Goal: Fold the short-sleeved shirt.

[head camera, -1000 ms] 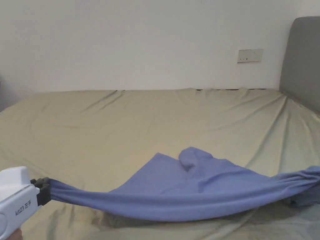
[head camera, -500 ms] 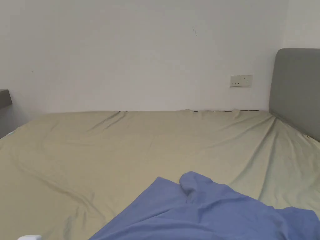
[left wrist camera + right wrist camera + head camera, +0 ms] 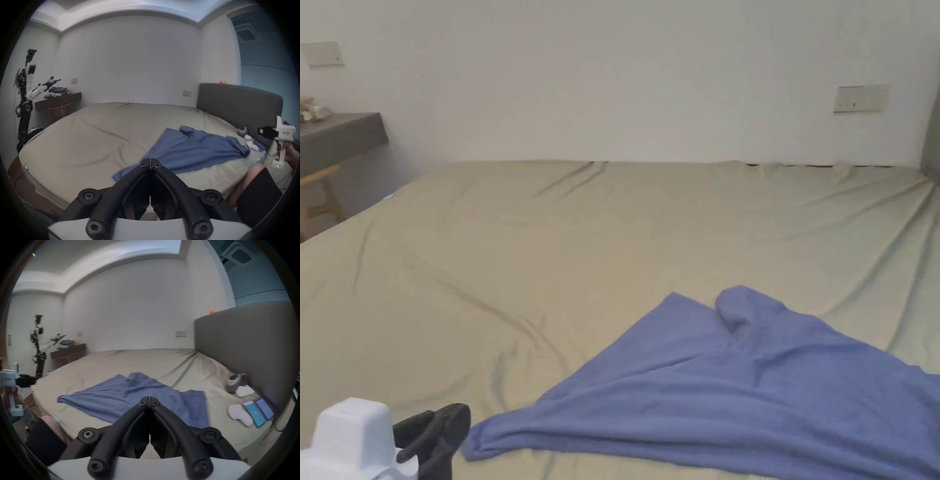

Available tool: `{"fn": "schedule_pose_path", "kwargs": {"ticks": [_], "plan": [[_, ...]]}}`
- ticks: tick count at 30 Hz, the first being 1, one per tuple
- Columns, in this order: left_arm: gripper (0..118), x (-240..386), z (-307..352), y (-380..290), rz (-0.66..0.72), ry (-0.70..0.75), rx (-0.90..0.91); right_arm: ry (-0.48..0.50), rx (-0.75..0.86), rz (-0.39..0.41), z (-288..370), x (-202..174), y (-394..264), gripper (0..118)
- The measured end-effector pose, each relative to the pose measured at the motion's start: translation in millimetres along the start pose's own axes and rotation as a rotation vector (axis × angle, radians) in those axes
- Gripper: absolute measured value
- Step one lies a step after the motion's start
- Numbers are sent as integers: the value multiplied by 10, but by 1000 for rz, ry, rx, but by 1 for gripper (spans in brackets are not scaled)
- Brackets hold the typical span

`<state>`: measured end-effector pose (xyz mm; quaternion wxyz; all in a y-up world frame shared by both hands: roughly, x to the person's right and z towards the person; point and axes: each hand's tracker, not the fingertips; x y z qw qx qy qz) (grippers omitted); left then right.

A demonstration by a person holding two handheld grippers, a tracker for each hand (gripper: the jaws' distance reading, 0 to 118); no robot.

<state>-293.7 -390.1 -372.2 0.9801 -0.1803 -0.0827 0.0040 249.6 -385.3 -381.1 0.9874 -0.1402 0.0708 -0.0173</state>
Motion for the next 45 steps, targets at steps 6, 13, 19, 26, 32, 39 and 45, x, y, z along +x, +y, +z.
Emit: {"fn": "schedule_pose_path", "kwargs": {"ticks": [6,13,19,26,32,39,45], "plan": [[0,-326,-434,-235,42,67,-94,120,-88,89,-227,-448,-77,0],[107,-795,-1685,-529,139,185,-284,179,-165,98,-577,-725,-107,0],[23,-636,-1999,-754,60,234,-274,188,-200,122,-878,-769,-114,0],[3,-382,-1624,-636,-109,11,-310,135,-230,143,-1517,-471,-29,0],[3,-618,-1402,-336,95,47,-199,13,-349,287,-2899,175,72,113],[3,-483,-1504,-293,93,83,-227,-109,-399,183,-4307,669,-82,115],[3,-412,-1562,-267,63,84,-237,39,-445,156,-4400,617,-84,11]]}}
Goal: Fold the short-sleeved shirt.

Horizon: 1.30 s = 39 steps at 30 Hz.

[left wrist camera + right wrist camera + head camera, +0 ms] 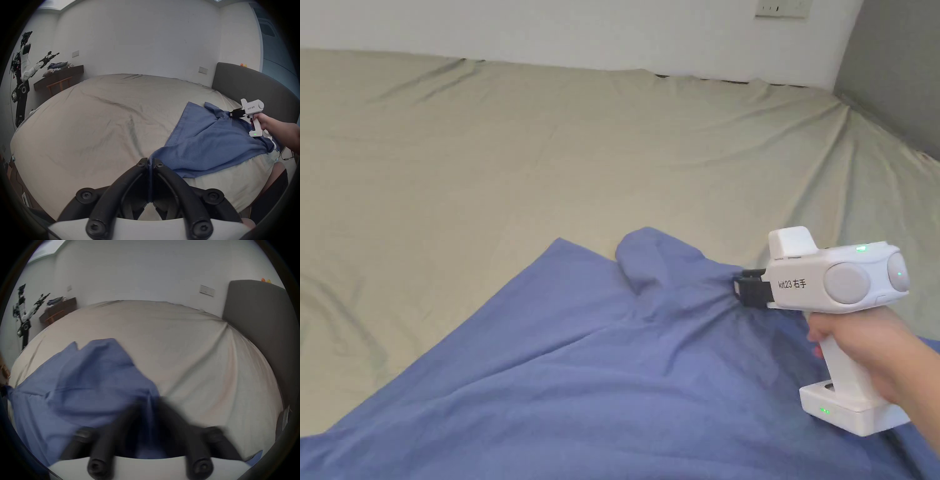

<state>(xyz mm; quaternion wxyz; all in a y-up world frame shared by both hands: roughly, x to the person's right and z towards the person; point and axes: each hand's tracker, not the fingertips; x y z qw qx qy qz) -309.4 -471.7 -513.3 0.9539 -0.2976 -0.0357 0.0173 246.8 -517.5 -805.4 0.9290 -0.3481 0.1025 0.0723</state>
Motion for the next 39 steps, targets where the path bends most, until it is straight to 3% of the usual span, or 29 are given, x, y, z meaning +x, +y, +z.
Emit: {"fn": "schedule_pose_path", "kwargs": {"ticks": [1,2,3,9,11,13,18,21,23,26,30,39], "plan": [[3,10,-8,6,-1,-1,0,52,-26,4,-12,-41,-19,3],[3,-11,1,-3,1,-1,4,-39,-33,41,33,-106,-38,3],[3,-10,4,2,4,-2,5,-54,-34,56,119,-174,-52,3],[3,-118,236,263,34,3,66,-77,160,-28,973,-152,154,3],[3,-182,347,419,50,-9,111,-108,203,8,1391,-151,301,3],[3,-174,443,644,65,-4,135,-130,257,34,1873,-139,451,3],[3,79,760,1363,-21,-1,283,-183,431,-16,3104,-15,784,3],[3,191,962,1918,-5,-8,341,-271,544,38,3740,98,993,3],[3,228,1045,2225,11,-11,378,-276,569,-19,4033,240,1086,3],[3,312,1154,2678,-19,-8,421,-311,635,-37,4457,379,1230,3],[3,507,1204,3198,-74,21,492,-343,664,-28,4691,469,1488,3],[3,573,922,4127,16,90,608,-379,753,-75,4451,626,2263,3]]}}
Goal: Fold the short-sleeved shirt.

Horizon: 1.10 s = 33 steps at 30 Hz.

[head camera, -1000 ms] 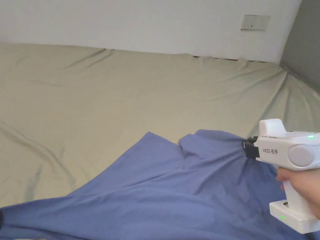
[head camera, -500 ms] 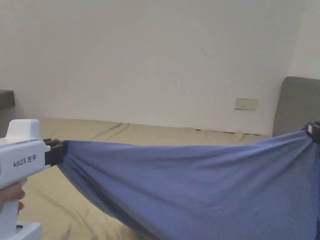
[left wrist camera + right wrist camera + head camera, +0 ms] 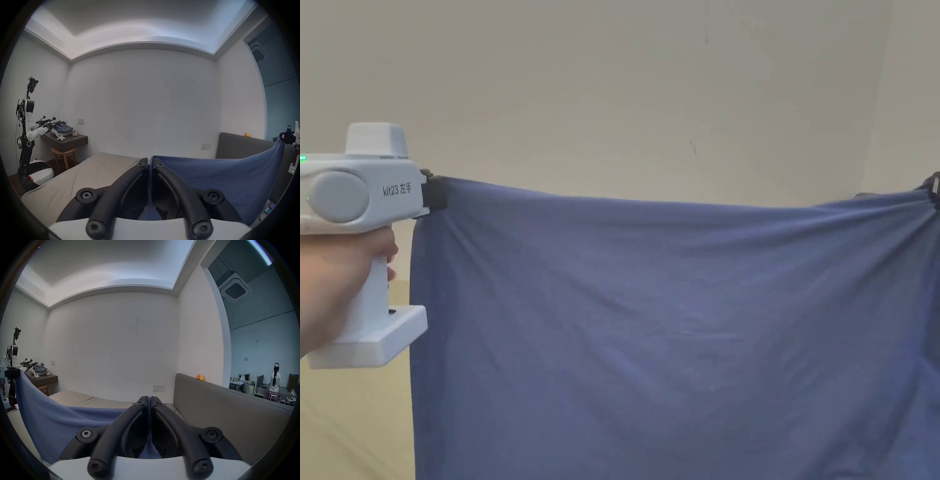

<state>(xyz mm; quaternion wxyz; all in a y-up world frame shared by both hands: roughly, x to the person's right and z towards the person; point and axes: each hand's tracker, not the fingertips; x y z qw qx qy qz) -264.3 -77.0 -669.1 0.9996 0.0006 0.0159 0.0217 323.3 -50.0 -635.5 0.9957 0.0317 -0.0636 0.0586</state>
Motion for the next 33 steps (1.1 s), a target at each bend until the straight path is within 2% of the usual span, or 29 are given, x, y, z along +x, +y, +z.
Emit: {"fn": "schedule_pose_path", "kwargs": {"ticks": [13,21,24,27,31,33], "plan": [[3,-158,-1255,556,9,168,110,6,134,-45,-1536,-409,470,3],[3,-182,-1795,483,-71,210,144,-10,189,-15,-2151,-618,520,3],[3,-153,-2082,388,-94,223,127,-19,188,-19,-2292,-727,416,3],[3,-147,-2212,207,-111,222,113,-51,157,46,-2436,-837,205,3],[3,-154,-2327,-204,-94,205,45,-33,106,21,-2542,-886,-293,3],[3,-157,-2390,-459,-99,199,-11,-27,70,46,-2570,-906,-585,3]]}}
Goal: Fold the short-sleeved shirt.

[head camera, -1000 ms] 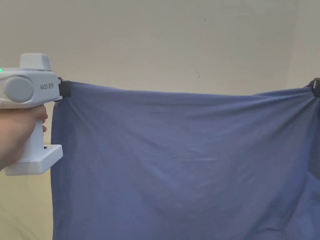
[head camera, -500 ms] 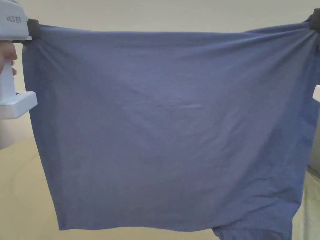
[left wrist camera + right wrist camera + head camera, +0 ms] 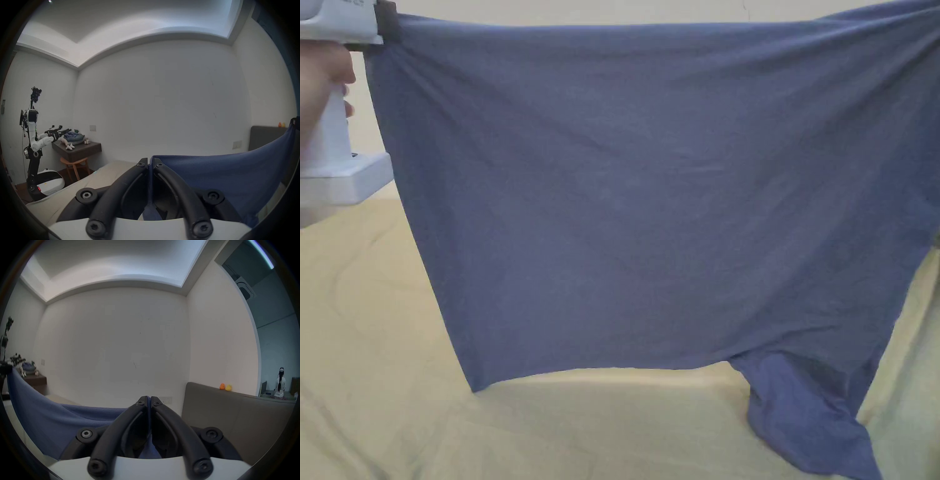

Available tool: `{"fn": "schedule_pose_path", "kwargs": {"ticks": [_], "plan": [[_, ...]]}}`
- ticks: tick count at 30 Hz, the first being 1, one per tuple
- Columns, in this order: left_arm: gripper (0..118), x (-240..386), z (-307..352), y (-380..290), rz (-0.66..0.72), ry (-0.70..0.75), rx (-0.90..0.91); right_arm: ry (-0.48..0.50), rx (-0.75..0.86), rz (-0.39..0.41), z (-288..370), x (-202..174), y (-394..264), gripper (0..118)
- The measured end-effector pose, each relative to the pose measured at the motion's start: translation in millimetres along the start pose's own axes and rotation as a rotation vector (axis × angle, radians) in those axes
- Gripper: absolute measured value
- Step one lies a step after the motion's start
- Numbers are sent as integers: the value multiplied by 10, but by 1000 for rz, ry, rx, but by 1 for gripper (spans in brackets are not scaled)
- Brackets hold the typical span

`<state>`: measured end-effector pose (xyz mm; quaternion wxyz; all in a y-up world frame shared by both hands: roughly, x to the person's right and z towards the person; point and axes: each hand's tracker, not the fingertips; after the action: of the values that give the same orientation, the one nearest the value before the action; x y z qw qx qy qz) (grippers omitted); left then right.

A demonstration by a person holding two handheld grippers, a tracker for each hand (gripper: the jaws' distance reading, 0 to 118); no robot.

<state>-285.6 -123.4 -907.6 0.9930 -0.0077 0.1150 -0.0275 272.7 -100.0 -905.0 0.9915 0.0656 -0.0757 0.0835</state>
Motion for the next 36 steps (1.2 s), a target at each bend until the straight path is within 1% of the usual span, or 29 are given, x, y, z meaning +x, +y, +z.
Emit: {"fn": "schedule_pose_path", "kwargs": {"ticks": [1,2,6,8,9,10,11,13,14,15,16,17,18,19,20,23,24,25,26,28,30,33,34,35,36], "plan": [[3,24,-19,-97,-26,-9,-23,-3,-10,32,8,-21,-106,3],[3,44,-17,-209,-48,-11,-19,0,-13,46,26,-37,-228,3],[3,82,18,-563,-13,-22,-82,19,-64,-1,127,-24,-676,3],[3,92,89,-763,-11,-42,-120,32,-122,-30,211,-2,-897,3],[3,73,150,-866,30,-64,-143,32,-111,-17,291,6,-989,3],[3,71,202,-938,26,-76,-164,32,-109,9,362,5,-1061,3],[3,73,298,-1034,-24,-93,-160,39,-106,56,475,5,-1112,3],[3,54,431,-1175,-88,-90,-165,58,-115,37,650,55,-1210,3],[3,25,502,-1224,-90,-92,-180,78,-146,-1,765,83,-1279,3],[3,-4,605,-1278,-65,-99,-181,74,-133,8,872,127,-1317,3],[3,-13,694,-1325,-69,-100,-187,80,-131,9,974,147,-1349,3],[3,-18,837,-1384,-80,-99,-189,97,-158,-10,1115,168,-1407,3],[3,-5,972,-1434,-95,-104,-193,101,-159,-4,1254,189,-1441,3],[3,-13,1115,-1476,-109,-119,-197,112,-182,-15,1374,217,-1503,3],[3,-44,1288,-1530,-103,-137,-189,114,-177,15,1540,241,-1536,3],[3,-112,1846,-1716,-56,-193,-224,147,-224,-11,2120,366,-1696,3],[3,-140,2019,-1787,-55,-205,-232,156,-261,-39,2317,412,-1770,3],[3,-180,2202,-1867,-59,-205,-229,156,-242,-25,2505,451,-1800,3],[3,-233,2403,-1966,-41,-218,-237,166,-270,-39,2727,493,-1858,3],[3,-340,2719,-2149,18,-230,-275,192,-283,-40,3187,549,-1979,3],[3,-458,3051,-2367,20,-251,-318,198,-296,-24,3636,609,-2112,3],[3,-665,3460,-2626,87,-246,-364,194,-350,-73,4186,736,-2310,3],[3,-718,3557,-2698,92,-253,-382,200,-340,-66,4329,771,-2346,3],[3,-756,3654,-2757,86,-252,-397,208,-394,-97,4443,787,-2419,3],[3,-770,3758,-2802,57,-277,-410,198,-438,-86,4583,799,-2486,3]]}}
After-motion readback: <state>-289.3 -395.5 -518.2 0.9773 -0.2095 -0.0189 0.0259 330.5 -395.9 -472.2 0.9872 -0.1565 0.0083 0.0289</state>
